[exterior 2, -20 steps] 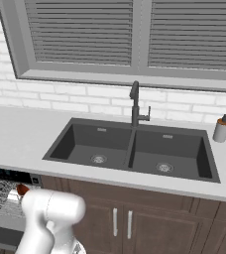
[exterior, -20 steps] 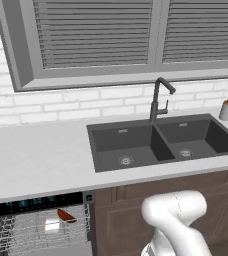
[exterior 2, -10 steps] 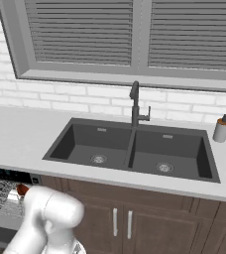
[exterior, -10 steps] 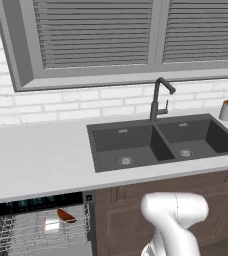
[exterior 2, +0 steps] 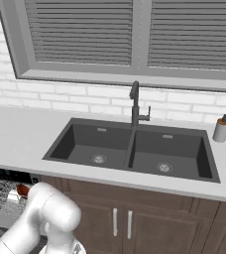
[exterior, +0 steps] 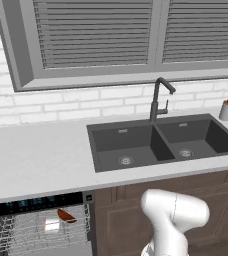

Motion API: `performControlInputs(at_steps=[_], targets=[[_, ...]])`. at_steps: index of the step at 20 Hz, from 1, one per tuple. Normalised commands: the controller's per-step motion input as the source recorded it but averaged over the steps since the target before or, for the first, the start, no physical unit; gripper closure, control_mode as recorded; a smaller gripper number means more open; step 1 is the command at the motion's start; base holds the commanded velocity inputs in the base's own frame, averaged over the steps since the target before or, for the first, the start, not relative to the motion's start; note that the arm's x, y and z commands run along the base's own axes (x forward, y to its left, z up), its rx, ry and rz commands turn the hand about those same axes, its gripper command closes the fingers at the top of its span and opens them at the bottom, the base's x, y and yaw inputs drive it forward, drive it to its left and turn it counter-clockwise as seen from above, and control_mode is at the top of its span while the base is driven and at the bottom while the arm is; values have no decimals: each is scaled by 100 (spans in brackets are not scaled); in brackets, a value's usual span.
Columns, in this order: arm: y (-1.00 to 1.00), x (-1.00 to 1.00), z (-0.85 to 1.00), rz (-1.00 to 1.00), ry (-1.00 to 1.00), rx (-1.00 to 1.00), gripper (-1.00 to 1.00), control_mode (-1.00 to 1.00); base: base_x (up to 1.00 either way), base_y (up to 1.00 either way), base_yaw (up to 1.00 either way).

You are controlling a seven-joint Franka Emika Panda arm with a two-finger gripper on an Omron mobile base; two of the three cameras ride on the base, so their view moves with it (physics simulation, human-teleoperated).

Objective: Pick up the cup and bowl from the counter, place them in the dishwasher, and close the dishwasher door.

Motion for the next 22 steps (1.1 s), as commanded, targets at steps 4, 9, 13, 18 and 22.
performControlInputs(at_steps=[4, 9, 13, 18, 22], targets=[[37, 93, 0, 4, -84, 0, -100, -100, 0, 0, 0], [12, 100, -34, 0, -35, 5, -100, -100, 0, 0, 0], [0, 100, -62, 0, -4, 12, -100, -100, 0, 0, 0], [-4, 100, -61, 0, 0, 13, -100, -100, 0, 0, 0], [-1, 100, -61, 0, -1, 12, -100, -100, 0, 0, 0]])
